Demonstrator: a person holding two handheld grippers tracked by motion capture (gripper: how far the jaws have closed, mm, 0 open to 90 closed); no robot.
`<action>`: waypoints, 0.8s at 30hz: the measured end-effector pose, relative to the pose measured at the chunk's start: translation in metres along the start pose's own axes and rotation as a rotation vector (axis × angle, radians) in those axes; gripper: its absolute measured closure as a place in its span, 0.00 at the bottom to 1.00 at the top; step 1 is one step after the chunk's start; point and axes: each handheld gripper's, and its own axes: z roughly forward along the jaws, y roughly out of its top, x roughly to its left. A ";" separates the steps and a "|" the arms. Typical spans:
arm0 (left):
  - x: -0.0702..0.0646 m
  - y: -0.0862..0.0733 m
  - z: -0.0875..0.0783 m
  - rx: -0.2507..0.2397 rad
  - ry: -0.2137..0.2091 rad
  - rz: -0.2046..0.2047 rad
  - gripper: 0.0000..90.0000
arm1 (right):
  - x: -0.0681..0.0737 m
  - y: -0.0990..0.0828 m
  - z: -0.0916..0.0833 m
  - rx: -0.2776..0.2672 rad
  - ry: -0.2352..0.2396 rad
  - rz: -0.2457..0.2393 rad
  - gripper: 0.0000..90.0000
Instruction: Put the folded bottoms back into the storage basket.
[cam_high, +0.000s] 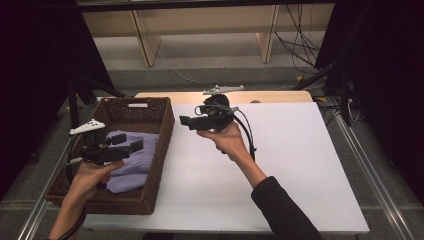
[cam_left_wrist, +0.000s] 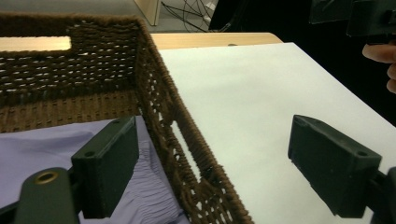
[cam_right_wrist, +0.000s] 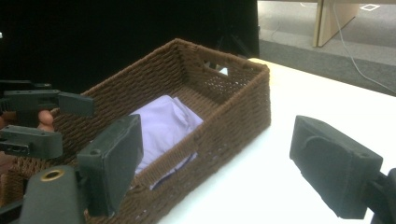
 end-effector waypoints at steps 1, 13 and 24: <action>-0.002 0.000 0.001 -0.003 -0.003 0.004 0.18 | -0.002 -0.002 -0.002 -0.004 -0.002 0.000 0.20; -0.019 -0.003 0.008 -0.044 -0.043 0.026 0.18 | -0.016 -0.020 -0.029 -0.034 -0.032 0.015 0.21; -0.040 -0.009 0.019 -0.064 -0.101 0.037 0.18 | -0.014 -0.038 -0.051 -0.045 -0.046 -0.016 0.21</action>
